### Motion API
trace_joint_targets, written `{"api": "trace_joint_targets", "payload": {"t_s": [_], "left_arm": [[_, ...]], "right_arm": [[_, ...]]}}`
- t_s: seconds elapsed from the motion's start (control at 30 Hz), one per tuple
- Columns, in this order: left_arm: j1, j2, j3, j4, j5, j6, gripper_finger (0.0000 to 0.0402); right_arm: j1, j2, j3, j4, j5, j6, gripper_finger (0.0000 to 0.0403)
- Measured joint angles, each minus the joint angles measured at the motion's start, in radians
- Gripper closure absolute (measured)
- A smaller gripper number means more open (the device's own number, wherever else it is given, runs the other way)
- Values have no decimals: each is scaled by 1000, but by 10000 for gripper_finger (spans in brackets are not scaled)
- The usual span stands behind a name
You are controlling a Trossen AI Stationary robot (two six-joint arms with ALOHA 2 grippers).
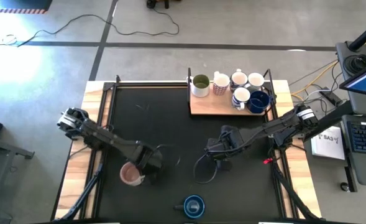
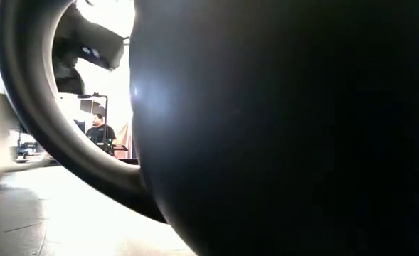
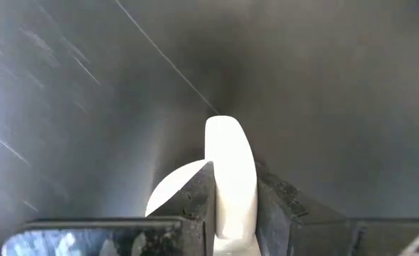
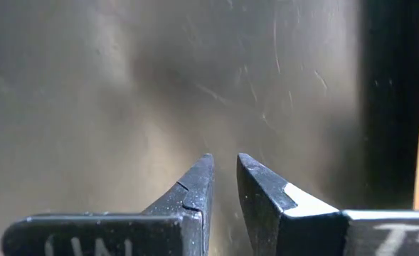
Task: Place coffee mugs
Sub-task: Put the pink mug on the shelf
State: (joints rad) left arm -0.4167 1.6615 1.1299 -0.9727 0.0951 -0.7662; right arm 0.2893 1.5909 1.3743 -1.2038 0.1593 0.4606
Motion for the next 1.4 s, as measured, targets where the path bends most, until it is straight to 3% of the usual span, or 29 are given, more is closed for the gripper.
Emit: {"api": "trace_joint_targets", "payload": {"t_s": [0.27, 0.5, 0.9, 1.13, 1.4], "left_arm": [[250, 11, 73, 29, -81, 257, 352], [394, 110, 260, 50, -91, 434, 352], [434, 525, 844, -15, -85, 836, 352], [493, 749, 1223, -163, -82, 940, 352], [554, 743, 1131, -48, -25, 915, 352]], "right_arm": [[-2, -4, 0, -109, 3, -52, 348], [-3, -48, -1, -160, 109, -115, 348], [-58, -231, -43, -149, 133, -117, 348], [-92, -325, -145, -119, 132, -116, 348], [-103, -363, -257, -42, 128, -134, 348]]}}
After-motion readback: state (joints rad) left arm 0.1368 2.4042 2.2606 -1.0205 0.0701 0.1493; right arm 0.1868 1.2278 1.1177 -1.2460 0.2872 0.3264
